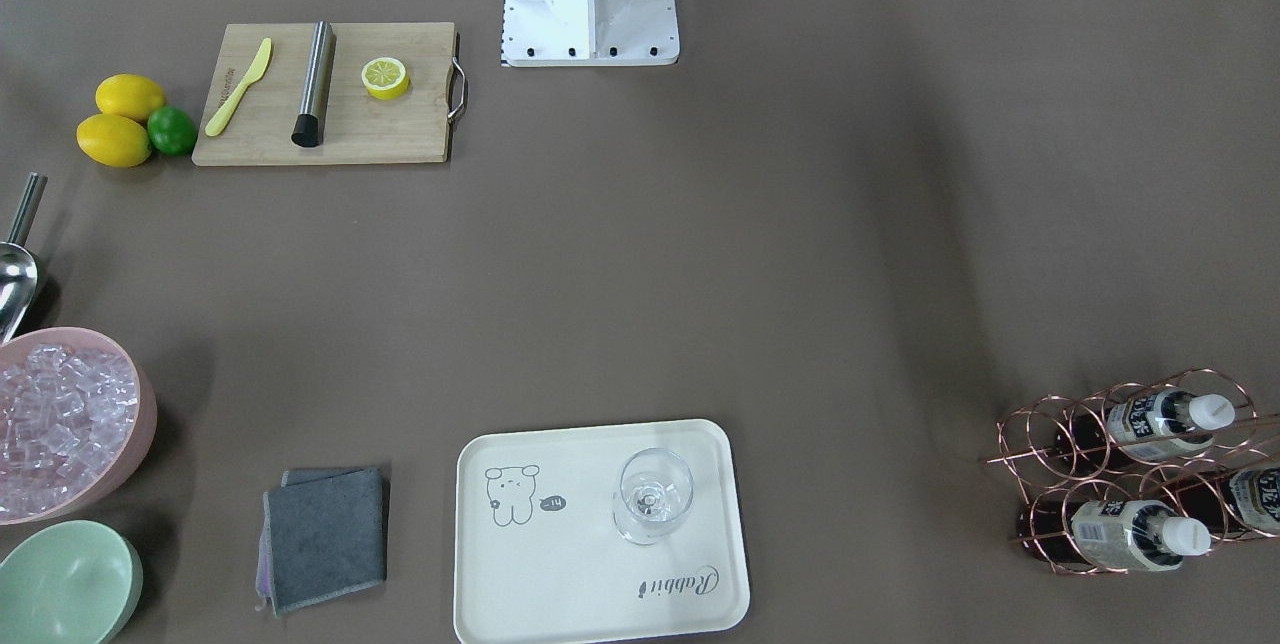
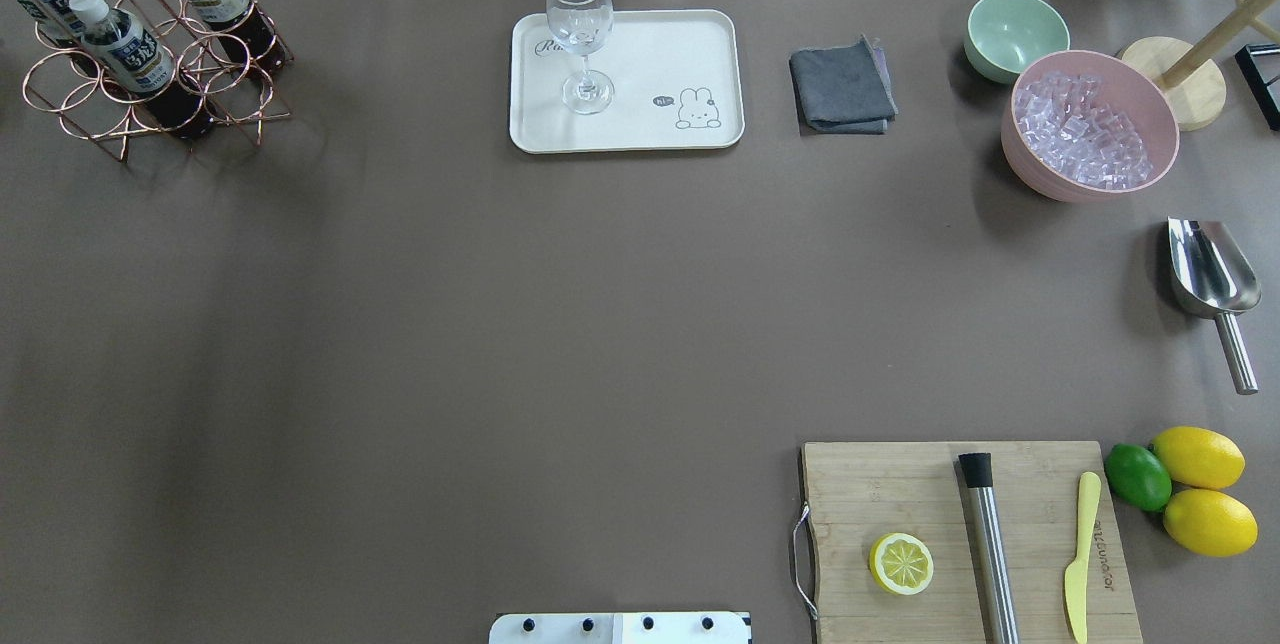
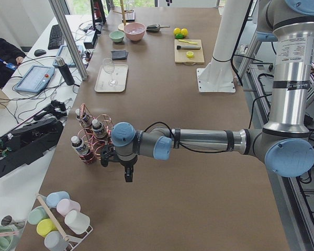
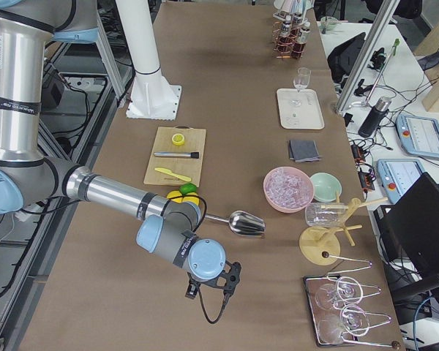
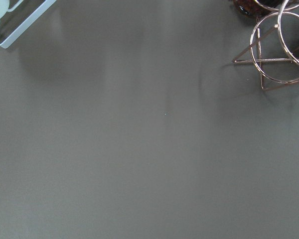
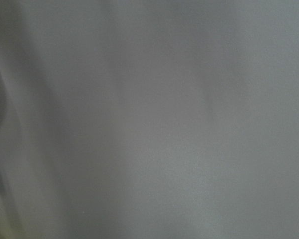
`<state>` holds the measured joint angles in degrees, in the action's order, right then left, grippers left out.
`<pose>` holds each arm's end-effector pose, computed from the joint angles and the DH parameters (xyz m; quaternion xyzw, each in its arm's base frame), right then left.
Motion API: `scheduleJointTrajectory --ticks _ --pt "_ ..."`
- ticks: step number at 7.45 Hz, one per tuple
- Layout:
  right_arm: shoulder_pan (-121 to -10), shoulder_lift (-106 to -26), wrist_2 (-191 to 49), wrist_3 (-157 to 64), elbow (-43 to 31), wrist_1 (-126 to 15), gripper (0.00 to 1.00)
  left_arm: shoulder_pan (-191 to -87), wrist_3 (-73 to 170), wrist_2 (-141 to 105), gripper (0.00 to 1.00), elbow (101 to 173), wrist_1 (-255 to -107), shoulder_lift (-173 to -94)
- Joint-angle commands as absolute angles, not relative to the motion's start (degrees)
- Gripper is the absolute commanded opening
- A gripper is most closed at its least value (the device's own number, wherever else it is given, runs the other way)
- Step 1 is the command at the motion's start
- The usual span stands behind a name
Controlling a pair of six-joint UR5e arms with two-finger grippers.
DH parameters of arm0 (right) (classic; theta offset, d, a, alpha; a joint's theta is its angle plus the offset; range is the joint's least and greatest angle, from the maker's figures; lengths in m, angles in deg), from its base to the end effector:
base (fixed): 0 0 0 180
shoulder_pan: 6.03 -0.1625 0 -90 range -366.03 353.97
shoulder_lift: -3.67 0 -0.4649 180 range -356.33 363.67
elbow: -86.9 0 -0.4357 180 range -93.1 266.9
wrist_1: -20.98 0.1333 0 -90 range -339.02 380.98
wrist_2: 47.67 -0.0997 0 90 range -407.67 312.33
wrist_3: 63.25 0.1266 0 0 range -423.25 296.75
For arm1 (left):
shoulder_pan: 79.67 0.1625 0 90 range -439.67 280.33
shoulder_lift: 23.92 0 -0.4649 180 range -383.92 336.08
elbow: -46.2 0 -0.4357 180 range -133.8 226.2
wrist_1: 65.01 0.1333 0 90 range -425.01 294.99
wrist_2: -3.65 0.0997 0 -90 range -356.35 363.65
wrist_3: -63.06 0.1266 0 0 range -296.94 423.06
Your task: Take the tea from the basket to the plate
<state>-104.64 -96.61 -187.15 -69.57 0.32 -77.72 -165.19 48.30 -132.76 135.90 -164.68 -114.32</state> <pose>0.0967 -0.3911 0.8372 -0.1216 -0.4300 0.0991 0.8891 0.0016 -0.5536 0.6957 0.0116 0.4001 -0.0486 0.9151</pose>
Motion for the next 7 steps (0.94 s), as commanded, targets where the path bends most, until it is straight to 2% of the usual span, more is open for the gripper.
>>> scheduleJointTrajectory --ticks 1,7 --pt "-104.65 -96.61 -187.15 -69.58 0.33 -77.72 1.0 -165.19 48.29 -132.76 0.98 135.94 -164.59 -114.36" --pt "-104.65 -96.52 -187.15 -69.49 1.55 -77.72 1.0 -165.19 48.29 -132.67 0.98 137.17 -164.59 -113.75"
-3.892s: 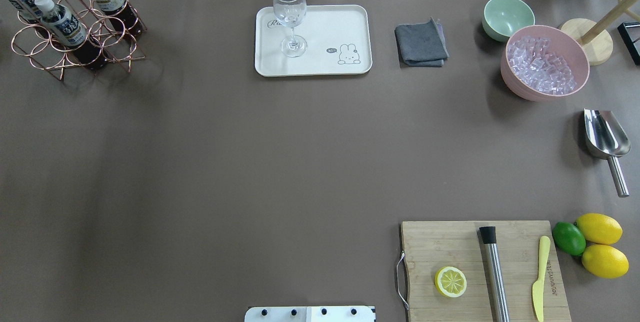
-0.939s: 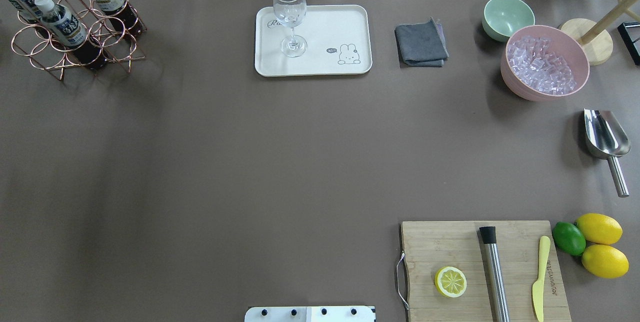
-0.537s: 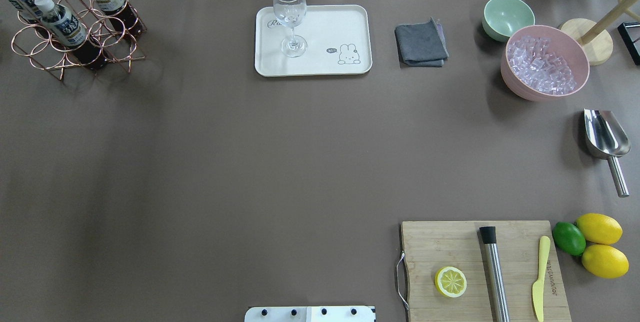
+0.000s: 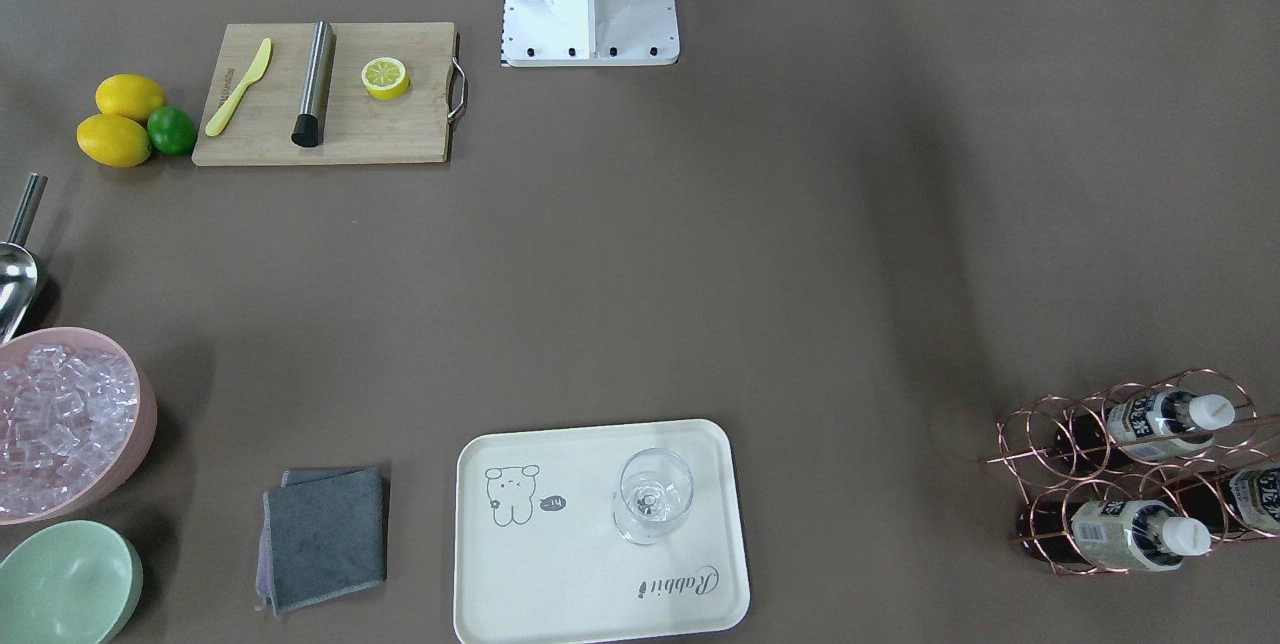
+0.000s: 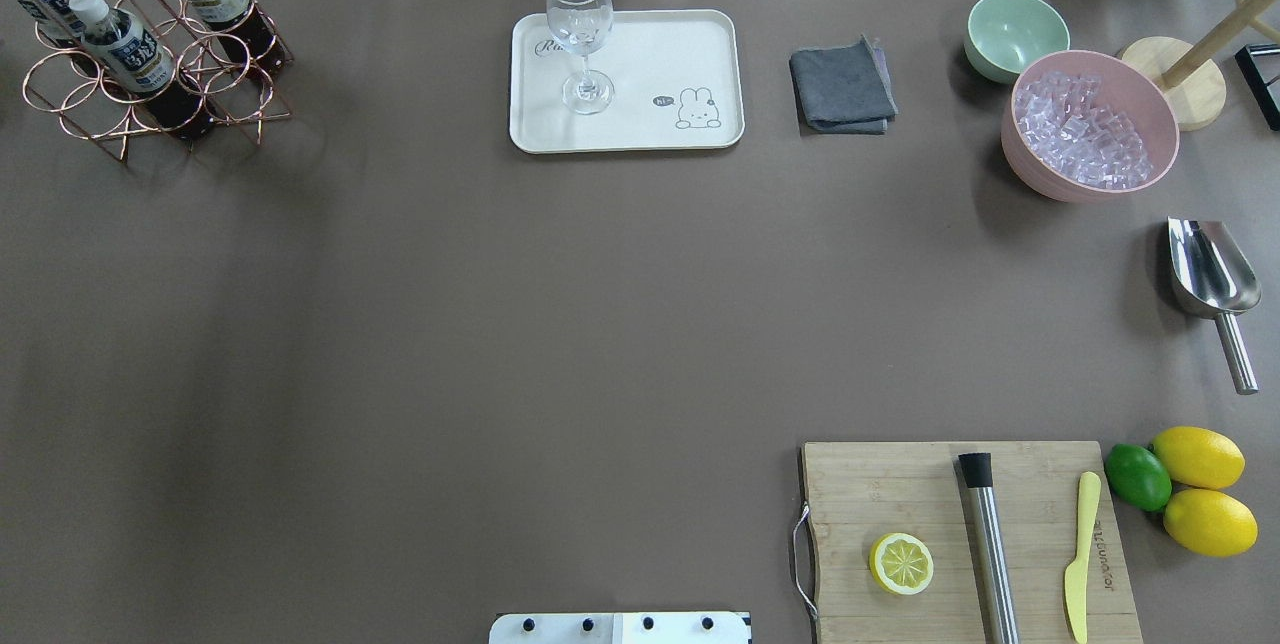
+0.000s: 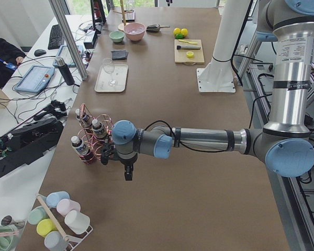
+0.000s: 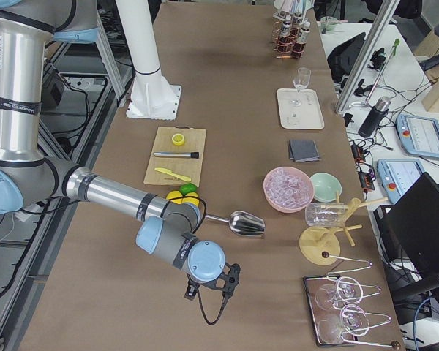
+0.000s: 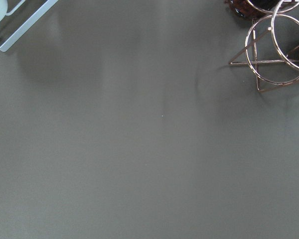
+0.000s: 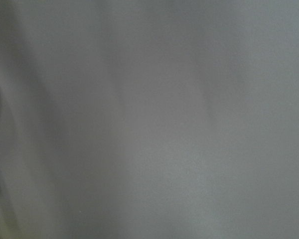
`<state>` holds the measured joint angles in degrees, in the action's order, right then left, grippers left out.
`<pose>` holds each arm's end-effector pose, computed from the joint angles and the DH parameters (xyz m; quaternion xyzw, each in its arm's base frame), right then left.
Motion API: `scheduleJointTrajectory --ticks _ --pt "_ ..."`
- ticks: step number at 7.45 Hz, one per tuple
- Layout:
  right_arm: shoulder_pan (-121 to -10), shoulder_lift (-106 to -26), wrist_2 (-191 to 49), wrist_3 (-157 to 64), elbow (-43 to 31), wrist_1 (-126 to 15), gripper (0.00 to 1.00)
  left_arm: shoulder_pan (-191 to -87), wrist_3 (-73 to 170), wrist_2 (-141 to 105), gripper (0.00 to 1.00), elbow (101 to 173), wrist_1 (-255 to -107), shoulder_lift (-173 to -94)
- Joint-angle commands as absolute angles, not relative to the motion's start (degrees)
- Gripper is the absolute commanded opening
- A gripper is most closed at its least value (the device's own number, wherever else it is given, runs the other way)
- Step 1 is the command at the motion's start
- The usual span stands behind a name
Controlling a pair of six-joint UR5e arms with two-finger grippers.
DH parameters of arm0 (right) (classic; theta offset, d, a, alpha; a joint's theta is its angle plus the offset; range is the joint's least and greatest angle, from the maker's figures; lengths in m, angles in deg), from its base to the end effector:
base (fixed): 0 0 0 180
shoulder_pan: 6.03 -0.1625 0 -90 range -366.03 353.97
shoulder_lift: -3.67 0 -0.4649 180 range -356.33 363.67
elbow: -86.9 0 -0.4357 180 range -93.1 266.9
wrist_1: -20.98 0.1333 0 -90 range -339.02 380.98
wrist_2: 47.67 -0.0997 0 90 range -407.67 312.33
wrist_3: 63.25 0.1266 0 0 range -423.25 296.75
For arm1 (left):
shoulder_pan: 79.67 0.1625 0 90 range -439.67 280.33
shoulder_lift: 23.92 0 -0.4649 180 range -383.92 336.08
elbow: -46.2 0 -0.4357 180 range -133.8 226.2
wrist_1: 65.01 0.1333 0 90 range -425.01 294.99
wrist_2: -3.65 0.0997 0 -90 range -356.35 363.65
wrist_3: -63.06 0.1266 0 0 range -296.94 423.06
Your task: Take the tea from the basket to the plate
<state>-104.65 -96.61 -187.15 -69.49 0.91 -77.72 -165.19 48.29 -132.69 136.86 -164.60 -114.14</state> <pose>0.0964 -0.3888 0.8421 -0.1264 -0.4301 0.1019 0.8881 0.0015 -0.5529 0.6885 0.0172 0.4003 -0.0463 0.9150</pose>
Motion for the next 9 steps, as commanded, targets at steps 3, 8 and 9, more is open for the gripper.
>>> scheduleJointTrajectory --ticks 3,8,9 --pt "-104.73 -96.52 -187.24 -69.49 1.56 -77.72 1.0 -165.19 48.64 -132.58 0.98 137.78 -164.51 -113.66" --pt "-104.74 -96.44 -187.33 -69.49 1.03 -77.72 1.0 -165.1 54.61 -132.59 0.98 137.17 -164.68 -119.6" --pt "-104.74 -96.44 -187.33 -69.49 1.03 -77.72 1.0 -165.1 54.8 -132.5 0.98 137.17 -164.77 -122.33"
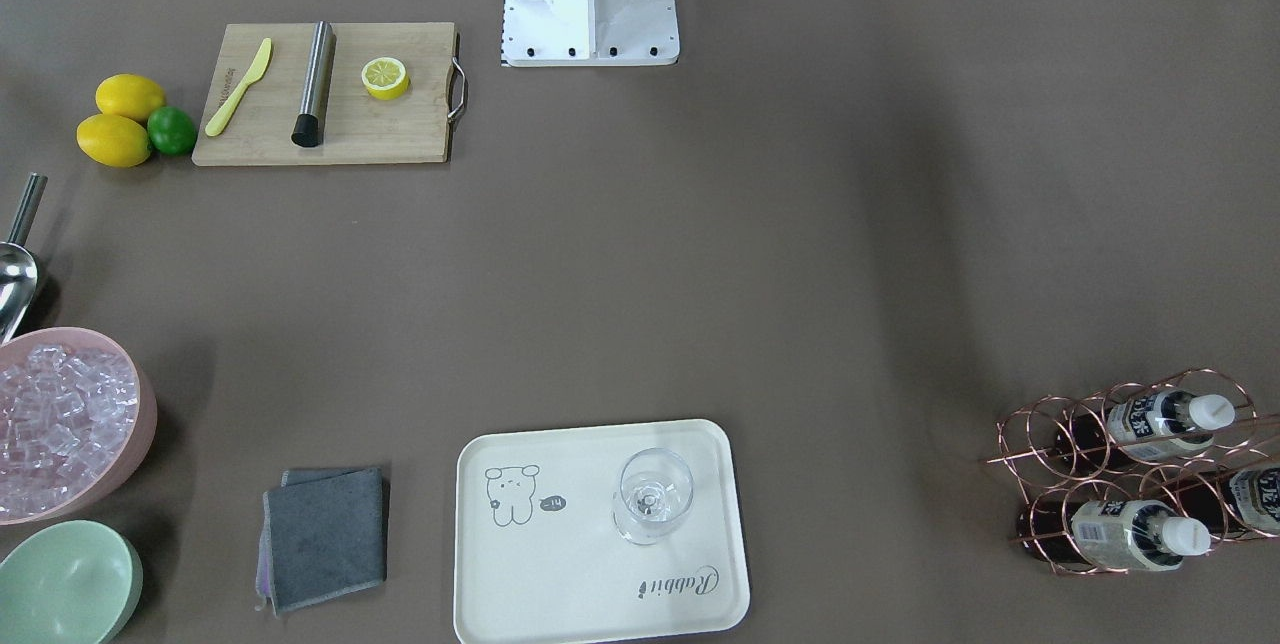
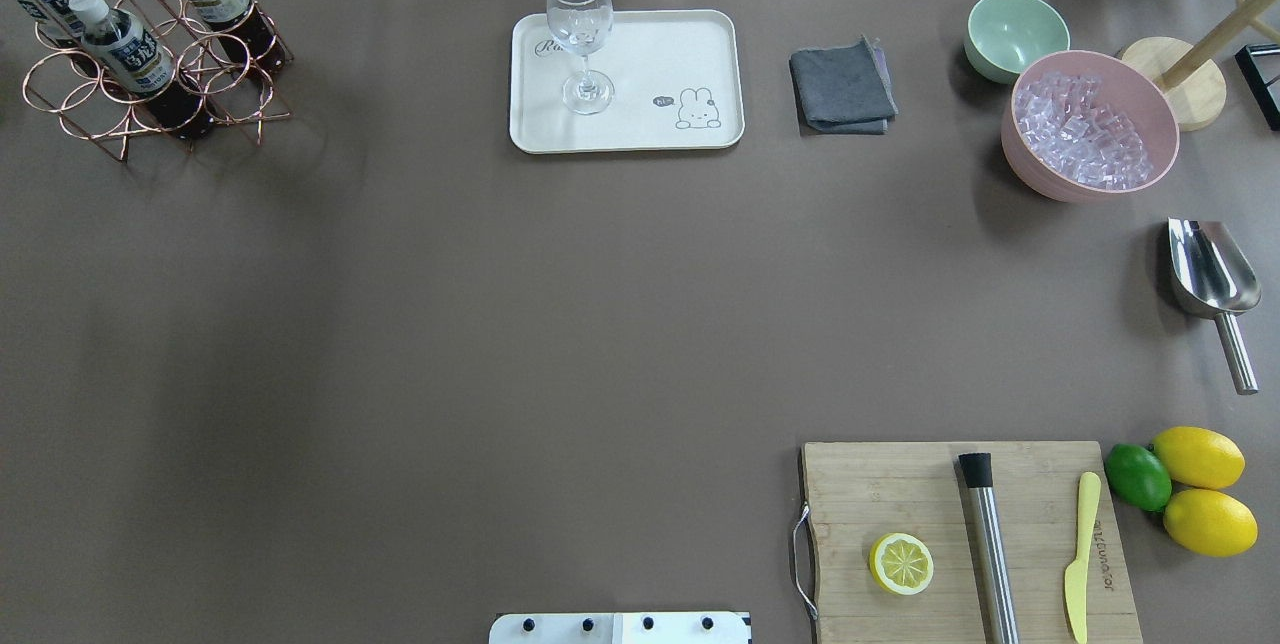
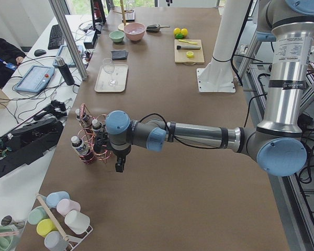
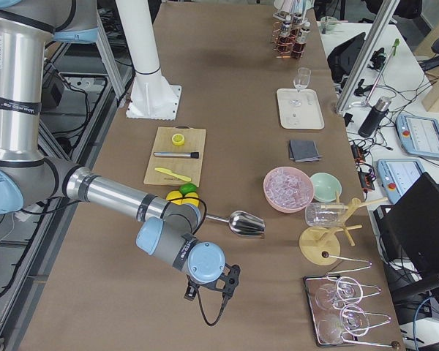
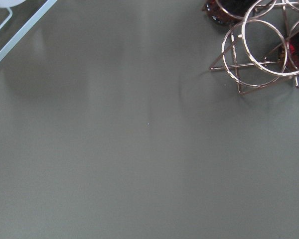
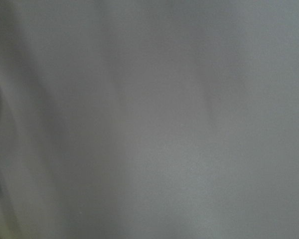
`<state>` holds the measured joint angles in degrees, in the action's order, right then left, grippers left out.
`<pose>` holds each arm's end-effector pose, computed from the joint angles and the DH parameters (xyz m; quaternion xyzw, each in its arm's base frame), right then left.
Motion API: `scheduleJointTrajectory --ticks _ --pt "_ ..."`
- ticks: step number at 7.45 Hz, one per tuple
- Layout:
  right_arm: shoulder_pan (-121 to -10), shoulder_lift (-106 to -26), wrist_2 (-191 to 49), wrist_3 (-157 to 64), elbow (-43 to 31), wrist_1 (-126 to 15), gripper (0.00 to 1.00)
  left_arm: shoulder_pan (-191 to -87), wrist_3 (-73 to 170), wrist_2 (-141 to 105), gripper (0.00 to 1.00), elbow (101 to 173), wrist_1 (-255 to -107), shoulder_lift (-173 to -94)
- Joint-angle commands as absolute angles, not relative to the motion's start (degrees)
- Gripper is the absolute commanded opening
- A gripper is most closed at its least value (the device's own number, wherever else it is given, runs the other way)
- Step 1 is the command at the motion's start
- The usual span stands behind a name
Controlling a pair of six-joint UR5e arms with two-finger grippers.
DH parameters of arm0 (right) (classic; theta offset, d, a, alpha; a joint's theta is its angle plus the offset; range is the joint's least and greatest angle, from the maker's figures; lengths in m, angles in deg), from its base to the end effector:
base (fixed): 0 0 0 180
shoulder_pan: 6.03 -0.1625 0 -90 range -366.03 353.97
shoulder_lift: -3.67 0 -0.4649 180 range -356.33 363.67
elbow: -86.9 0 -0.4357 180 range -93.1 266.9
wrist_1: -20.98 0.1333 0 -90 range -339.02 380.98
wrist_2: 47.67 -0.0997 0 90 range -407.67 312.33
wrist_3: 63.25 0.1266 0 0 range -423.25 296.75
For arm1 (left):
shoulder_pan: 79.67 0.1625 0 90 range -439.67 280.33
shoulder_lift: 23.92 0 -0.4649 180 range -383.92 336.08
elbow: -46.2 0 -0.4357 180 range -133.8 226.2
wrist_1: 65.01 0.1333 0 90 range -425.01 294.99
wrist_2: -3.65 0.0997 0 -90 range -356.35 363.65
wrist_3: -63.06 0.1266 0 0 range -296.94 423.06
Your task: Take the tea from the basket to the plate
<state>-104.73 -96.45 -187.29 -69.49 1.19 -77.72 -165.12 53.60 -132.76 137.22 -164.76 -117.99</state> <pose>0.0969 -0.3896 0.8432 -0.1268 -0.4313 0.1031 0.8873 0.0050 -0.5872 0.6464 0.0702 0.4023 0.0118 0.9127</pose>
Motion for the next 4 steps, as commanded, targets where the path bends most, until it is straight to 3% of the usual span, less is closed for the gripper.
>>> scheduleJointTrajectory --ticks 1,4 --pt "-104.74 -96.35 -187.33 -69.49 0.94 -77.63 1.0 -165.1 58.45 -131.54 0.98 137.87 -164.77 -123.84" --pt "-104.82 -96.17 -187.33 -69.49 0.76 -77.63 1.0 -165.1 75.22 -128.56 0.98 140.07 -164.25 -126.04"
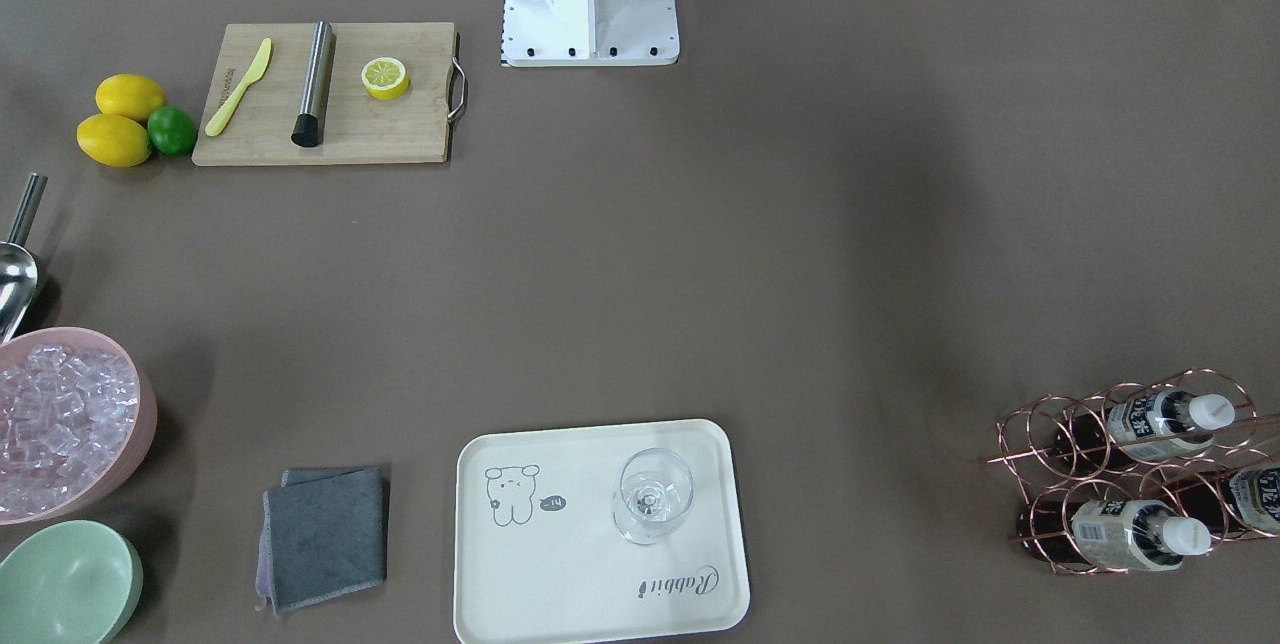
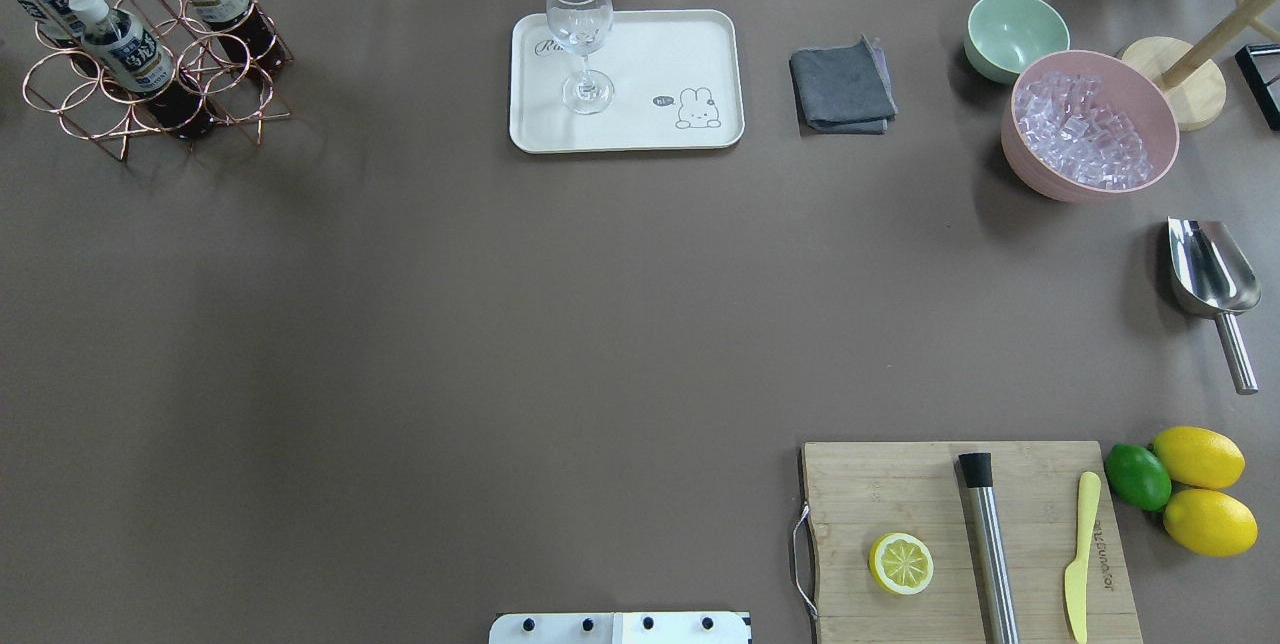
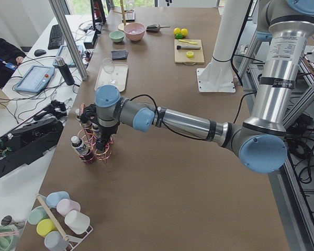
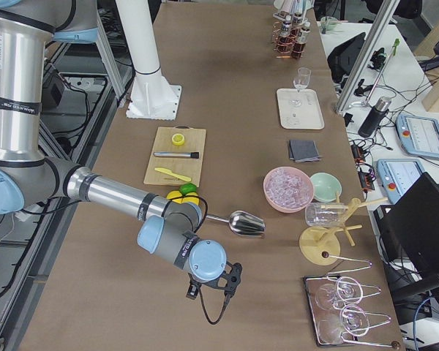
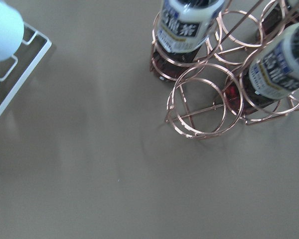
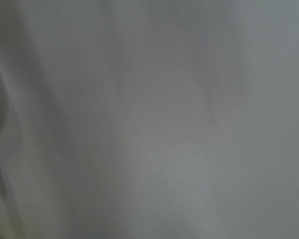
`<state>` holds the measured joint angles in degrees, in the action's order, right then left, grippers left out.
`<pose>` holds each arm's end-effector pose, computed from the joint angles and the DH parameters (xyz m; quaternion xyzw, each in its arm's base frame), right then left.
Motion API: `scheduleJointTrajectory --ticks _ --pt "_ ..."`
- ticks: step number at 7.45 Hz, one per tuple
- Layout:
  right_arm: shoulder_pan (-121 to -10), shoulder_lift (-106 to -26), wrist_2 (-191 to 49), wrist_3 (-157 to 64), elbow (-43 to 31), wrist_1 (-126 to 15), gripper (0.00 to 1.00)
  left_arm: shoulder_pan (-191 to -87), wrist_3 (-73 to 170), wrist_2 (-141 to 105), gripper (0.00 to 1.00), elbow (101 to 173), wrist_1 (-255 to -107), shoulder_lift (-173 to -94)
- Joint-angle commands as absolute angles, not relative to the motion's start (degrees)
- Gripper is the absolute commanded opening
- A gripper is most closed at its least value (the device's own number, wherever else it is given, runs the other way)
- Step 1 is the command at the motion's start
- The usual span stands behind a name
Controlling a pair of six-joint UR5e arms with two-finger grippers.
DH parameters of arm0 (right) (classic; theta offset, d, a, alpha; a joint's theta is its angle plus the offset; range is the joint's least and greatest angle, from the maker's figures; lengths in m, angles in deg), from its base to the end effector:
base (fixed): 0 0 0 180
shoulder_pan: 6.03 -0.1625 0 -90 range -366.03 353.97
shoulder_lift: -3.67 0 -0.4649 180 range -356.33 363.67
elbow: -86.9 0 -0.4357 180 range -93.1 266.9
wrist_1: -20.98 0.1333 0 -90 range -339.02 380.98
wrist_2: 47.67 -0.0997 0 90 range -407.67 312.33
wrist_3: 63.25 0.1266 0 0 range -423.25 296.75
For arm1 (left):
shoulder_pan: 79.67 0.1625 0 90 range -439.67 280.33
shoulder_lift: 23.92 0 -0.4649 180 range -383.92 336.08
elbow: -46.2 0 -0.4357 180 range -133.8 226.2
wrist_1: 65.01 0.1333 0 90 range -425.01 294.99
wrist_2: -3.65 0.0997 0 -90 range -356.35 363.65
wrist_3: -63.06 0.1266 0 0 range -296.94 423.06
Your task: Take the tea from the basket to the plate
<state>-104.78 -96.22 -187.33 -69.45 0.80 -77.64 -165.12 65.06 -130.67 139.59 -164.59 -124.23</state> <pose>0.0979 -0.3939 0.8381 -0.1213 -0.4314 0.1014 0.8882 0.0056 -0.6354 0.5605 0.1786 0.3735 0.1278 0.9013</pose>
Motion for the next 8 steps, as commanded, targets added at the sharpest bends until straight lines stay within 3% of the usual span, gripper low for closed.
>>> scheduleJointTrajectory --ticks 1,2,6,8 --pt "-104.82 -96.17 -187.33 -69.49 0.68 -77.63 1.0 -165.28 78.67 -128.28 0.98 139.9 -164.33 -127.36" --pt "-104.82 -96.08 -187.42 -69.4 0.68 -77.63 1.0 -165.19 87.67 -128.45 0.98 139.72 -164.24 -128.33" --pt "-104.82 -96.0 -187.86 -69.4 0.68 -77.63 1.0 -163.7 109.86 -128.63 0.97 131.57 -153.2 -144.82" --pt "-104.91 -95.91 -187.86 -69.4 0.68 -77.63 1.0 -161.51 115.16 -128.98 0.97 124.46 -153.17 -149.49"
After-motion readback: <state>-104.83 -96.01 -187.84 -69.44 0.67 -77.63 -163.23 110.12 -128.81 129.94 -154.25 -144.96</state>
